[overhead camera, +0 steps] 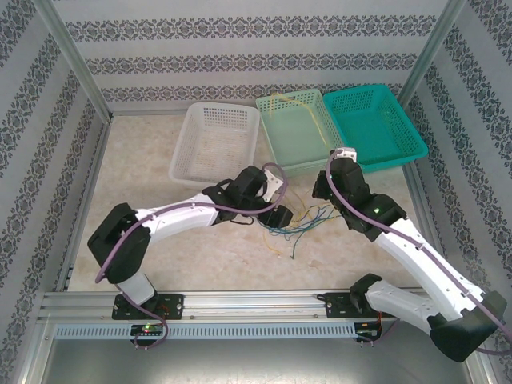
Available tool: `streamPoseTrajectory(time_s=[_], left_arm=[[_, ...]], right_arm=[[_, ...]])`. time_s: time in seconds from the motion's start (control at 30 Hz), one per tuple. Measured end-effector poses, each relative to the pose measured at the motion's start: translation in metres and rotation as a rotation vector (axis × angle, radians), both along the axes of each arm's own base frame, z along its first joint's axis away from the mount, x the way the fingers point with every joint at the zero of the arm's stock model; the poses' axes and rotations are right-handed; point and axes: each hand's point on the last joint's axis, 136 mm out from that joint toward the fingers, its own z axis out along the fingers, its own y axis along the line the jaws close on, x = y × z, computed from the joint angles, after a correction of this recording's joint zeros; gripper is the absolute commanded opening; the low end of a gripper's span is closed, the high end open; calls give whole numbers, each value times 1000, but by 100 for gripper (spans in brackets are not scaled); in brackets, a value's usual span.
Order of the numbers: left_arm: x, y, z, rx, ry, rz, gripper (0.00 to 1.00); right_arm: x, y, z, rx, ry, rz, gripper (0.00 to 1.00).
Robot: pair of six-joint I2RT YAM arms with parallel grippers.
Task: Untangle the cables
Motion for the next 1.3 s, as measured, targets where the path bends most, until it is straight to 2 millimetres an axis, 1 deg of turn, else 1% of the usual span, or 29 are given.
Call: streamPoseTrajectory(time_s=[0.1, 0.23, 0.37, 0.43, 0.5, 0.63, 0.7, 0.8, 0.9, 0.97, 1.07, 1.2, 1.3], left_arm=[[2, 3, 7, -3, -22, 16, 78], [1, 8, 10, -1, -37, 28, 79], [6, 11, 14, 6, -68, 50, 80], [10, 14, 18, 9, -86, 67, 82], [14, 18, 25, 4, -110, 86, 85], [24, 35, 51, -31, -180, 151, 88], [29, 43, 61, -47, -207, 180, 88], [39, 55, 69, -52, -224, 227, 88], [48, 68, 64, -45, -213, 280, 89], [52, 80, 58, -36, -198, 320, 93], [57, 102, 51, -26, -182, 389, 95], [65, 128, 56, -38, -182, 478, 96], [74, 150, 62, -52, -185, 561, 99]], right_arm=[[-5, -4, -2, 4, -6, -3, 0], [-5, -12, 4, 27, -20, -20, 0], [2, -21, 4, 43, 13, -44, 0], [8, -24, 4, 58, 29, -52, 0], [13, -27, 5, 74, 38, -63, 0], [28, -40, 15, 115, 31, -100, 0], [38, -47, 21, 138, 20, -126, 0], [59, -54, 31, 159, -12, -149, 0], [81, -50, 41, 166, -41, -142, 0], [97, -46, 50, 167, -64, -136, 0], [121, -43, 61, 167, -101, -138, 0], [154, -41, 61, 142, -114, -156, 0], [185, -39, 50, 126, -90, -165, 0]])
